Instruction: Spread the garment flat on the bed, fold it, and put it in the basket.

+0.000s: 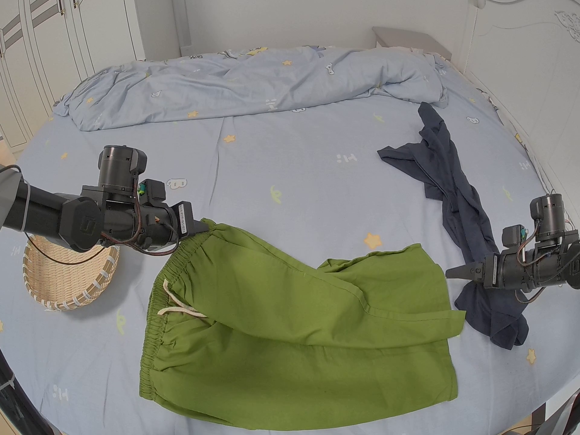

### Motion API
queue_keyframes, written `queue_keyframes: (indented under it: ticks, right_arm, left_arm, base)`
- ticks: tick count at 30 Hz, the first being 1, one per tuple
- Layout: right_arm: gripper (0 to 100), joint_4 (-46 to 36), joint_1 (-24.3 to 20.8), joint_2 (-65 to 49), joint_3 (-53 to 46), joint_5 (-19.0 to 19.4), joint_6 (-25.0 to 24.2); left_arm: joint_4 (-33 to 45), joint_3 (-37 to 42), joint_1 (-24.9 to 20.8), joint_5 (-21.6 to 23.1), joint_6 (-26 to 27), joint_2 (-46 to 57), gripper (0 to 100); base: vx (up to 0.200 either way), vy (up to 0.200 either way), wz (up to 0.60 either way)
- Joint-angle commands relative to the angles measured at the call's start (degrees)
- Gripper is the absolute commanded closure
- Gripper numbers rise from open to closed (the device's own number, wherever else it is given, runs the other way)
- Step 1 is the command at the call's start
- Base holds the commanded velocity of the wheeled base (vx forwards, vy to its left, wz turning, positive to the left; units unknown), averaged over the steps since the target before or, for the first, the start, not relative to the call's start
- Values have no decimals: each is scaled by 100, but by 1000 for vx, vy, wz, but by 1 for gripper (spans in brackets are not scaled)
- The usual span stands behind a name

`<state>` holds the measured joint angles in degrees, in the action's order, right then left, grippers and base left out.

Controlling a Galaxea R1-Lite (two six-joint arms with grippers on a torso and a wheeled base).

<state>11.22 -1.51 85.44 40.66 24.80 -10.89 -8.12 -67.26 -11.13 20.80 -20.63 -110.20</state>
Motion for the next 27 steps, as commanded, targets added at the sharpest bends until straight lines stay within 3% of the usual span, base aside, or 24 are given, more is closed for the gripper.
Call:
queue_keyframes:
  ticks: [1,11,17,27]
  right_arm:
    - [0,-5,-42,69,-181,17,78]
    - [0,-5,-121,86,-620,52,702]
    - [0,3,-183,60,-717,324,763]
    - [0,83,-367,60,-831,324,790]
  left_arm:
    - [3,19,-47,3,-3,25,100]
    - [-5,-7,-30,3,-3,8,100]
    - [-5,-33,6,3,-3,-28,100]
    - [-155,-24,32,-5,-3,-98,100]
  base:
    - [0,0,0]
    - [0,0,0]
    - [0,0,0]
    - [0,0,0]
